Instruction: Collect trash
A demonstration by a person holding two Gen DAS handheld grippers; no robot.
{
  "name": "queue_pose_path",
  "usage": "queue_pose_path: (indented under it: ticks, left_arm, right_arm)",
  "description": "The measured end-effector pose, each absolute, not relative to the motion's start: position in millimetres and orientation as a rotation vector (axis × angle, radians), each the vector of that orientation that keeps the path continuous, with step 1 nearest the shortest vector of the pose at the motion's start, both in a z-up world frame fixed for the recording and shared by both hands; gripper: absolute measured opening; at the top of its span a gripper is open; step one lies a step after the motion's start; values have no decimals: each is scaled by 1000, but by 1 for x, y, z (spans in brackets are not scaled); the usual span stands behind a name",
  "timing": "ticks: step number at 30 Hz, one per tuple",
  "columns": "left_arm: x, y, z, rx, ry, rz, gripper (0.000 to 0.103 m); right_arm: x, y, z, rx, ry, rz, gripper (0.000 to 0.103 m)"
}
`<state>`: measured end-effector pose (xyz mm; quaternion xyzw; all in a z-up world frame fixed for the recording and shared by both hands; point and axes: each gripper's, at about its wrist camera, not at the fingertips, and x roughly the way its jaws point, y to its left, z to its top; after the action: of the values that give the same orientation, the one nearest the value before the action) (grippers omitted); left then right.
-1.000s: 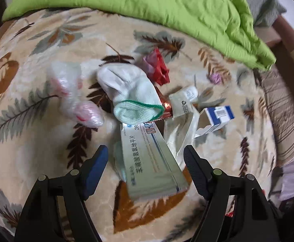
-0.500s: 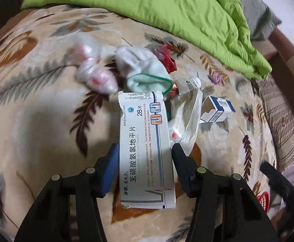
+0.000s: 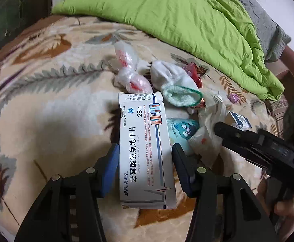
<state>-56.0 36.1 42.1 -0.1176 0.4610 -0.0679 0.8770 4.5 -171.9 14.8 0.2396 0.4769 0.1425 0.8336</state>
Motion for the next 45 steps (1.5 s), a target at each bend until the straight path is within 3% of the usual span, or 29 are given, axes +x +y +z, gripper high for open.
queue_pose_path:
  ticks: [3,4,5,17,30,45]
  left_arm:
    - [-56,30,44,-210,943,-145,53]
    - [-56,28,44,-198,939,-148,53]
    - [-57,26,45,-189,931,-151,53]
    - [-72,12,67,-95,792,-110,52]
    - [-96,-19,82,106,640,-93,53]
    - [-97,-23,82,121,633,-103,53]
  right_arm:
    - [12,-168,4,543,1030,333,51]
    - [10,-168,5,543,1015,333,36]
    - [8,-168,9,520,999,339,31]
    - [-79,-191,63,308,710,211,30]
    - [-95,-199,56,315,729,151,30]
    - [-96,-199,56,319,730,144,30]
